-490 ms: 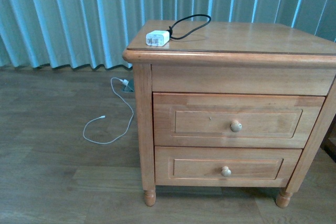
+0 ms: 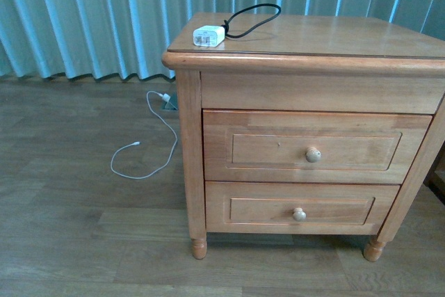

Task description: Put charger into drawer

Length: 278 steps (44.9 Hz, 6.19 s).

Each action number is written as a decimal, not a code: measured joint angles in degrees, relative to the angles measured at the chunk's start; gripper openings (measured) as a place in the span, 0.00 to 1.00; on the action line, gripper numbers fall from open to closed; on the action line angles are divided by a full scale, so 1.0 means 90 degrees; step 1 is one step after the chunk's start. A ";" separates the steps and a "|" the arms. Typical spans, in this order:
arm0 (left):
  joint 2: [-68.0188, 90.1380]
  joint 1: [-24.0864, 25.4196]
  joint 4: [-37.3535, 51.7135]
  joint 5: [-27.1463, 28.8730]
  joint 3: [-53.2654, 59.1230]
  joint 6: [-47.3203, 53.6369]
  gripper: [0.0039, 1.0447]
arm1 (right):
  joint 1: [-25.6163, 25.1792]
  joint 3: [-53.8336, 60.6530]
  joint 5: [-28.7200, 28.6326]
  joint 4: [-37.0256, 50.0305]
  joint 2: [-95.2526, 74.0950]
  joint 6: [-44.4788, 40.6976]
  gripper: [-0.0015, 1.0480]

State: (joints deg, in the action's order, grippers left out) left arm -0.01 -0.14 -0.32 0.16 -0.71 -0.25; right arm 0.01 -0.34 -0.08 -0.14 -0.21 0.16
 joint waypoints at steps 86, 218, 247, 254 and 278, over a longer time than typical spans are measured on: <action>0.0000 0.0000 0.0000 0.0000 0.0000 0.0000 0.94 | 0.2025 -0.6744 0.1525 0.5406 -1.4433 -0.0427 0.92; 0.0000 0.0000 0.0000 0.0000 0.0000 0.0000 0.94 | 0.1205 -0.2222 -0.0872 0.1229 -0.6190 0.0561 0.92; 0.0000 0.0000 0.0000 0.0000 0.0000 0.0000 0.94 | -0.0066 -0.1256 -0.0687 0.0634 -0.2883 0.0323 0.82; 0.0000 0.0000 0.0000 0.0000 0.0000 0.0000 0.94 | -0.0032 -0.0729 0.0029 0.1722 -0.2455 0.0114 0.58; 0.0000 0.0000 0.0000 0.0000 0.0000 0.0000 0.94 | -0.0015 -0.0228 0.0005 0.1287 -0.1511 -0.0010 0.13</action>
State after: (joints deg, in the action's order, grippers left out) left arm -0.01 -0.14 -0.32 0.16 -0.71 -0.25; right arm -0.12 -2.39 -0.03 11.44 -13.80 0.08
